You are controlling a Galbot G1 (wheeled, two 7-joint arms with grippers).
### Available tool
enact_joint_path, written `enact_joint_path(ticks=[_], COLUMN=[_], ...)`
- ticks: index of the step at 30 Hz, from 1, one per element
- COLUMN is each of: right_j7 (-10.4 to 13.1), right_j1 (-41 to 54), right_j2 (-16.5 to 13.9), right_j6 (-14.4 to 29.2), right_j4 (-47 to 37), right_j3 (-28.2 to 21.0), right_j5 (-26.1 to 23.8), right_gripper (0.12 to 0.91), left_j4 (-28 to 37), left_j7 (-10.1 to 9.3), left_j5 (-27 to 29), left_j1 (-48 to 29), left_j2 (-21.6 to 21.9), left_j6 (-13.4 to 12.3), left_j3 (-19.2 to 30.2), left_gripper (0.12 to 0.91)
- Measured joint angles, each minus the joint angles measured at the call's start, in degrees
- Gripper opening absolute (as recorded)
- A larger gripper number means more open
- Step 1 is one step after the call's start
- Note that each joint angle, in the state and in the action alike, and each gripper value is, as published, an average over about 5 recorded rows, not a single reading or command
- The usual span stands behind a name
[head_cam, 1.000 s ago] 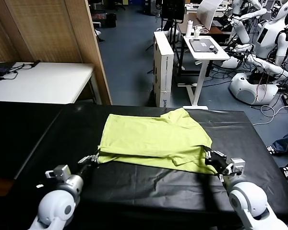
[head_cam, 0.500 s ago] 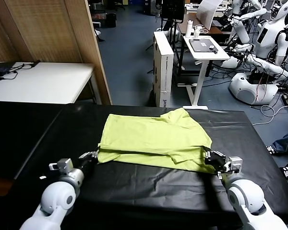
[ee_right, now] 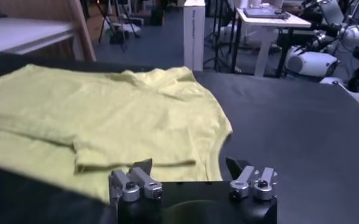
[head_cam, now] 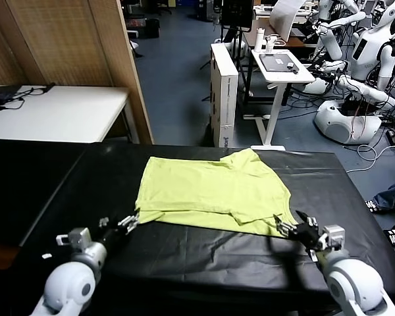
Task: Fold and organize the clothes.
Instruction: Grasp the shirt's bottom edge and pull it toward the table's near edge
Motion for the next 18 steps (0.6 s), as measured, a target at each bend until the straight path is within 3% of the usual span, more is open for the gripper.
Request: enact_joint_path(ticks=[4,9,16,18], right_j7=[-0.13,-0.27,-0.28,-0.29], right_j1=[-0.07,-0.09,-0.25,-0.29], right_j2=[-0.02,-0.02,-0.03,-0.11], right_j6=[0.00,0.02,0.01,0.00], right_j4=[-0.35,-0.82,-0.87,-0.81], right_j3=[-0.28,-0.58,-0.82,-0.82], right_j5=[-0.18,-0.49,-0.98,-0.99], right_gripper=[0.876,0.737,0.639,0.560], left_j4=[0.49,0.97,2.61,3.03], left_j7=[0.03,0.07,1.21,1.34], left_j5=[0.10,0.29,1.29,1.37], left_j1=[0.05,0.01,-1.02,-1.26], left_j2=[-0.26,-0.63,-1.44,-1.56], left_j6=[-0.17,-0.33,-0.85,-1.00], left_j3=[0.02,0.38,1.40,1.51], left_gripper=[0.907,0.907,0.897,0.868])
